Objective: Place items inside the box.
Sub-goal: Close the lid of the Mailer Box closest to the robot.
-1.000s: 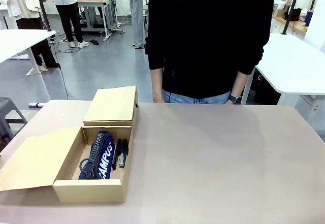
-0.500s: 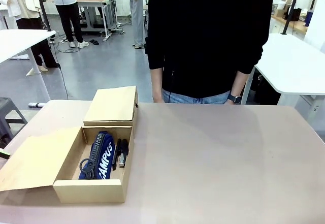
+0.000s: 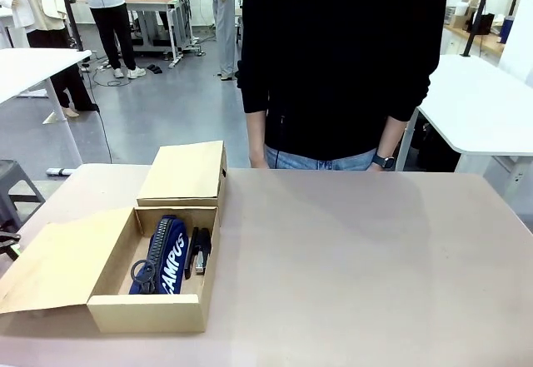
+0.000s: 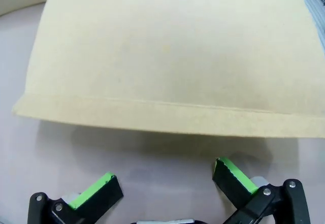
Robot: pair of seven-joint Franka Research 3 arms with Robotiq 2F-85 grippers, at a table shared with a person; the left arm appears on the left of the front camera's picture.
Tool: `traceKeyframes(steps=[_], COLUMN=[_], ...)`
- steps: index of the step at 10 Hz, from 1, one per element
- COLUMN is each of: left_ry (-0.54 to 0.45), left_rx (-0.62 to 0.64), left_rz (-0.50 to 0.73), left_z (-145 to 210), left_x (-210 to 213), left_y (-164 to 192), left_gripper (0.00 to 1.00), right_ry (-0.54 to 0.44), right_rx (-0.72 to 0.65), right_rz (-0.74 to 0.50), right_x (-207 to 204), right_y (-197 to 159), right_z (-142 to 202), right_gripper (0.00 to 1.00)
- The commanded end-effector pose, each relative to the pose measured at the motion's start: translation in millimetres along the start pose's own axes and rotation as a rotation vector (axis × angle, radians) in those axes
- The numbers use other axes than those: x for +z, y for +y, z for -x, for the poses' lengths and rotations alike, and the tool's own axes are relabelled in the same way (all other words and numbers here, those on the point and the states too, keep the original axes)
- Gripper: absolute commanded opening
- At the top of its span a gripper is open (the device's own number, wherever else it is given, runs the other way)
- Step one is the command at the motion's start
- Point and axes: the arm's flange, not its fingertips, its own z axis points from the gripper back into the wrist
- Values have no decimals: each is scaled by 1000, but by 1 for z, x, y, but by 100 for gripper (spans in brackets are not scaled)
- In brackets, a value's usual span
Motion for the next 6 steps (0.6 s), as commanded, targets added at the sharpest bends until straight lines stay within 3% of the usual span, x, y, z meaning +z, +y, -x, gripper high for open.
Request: traceKeyframes(steps=[1, 6], left_ry=[-72, -406], left_rx=[-57, -133], left_rz=[27, 124], left_z=[8, -33], left_x=[-19, -15], left_y=[-9, -28], left_gripper=[100, 100], right_ry=[3, 3], right_rx=[17, 17], right_rz=[-8, -8], right_x=[2, 2], right_y=[1, 1], right_z=[1, 1], right_gripper=[100, 100])
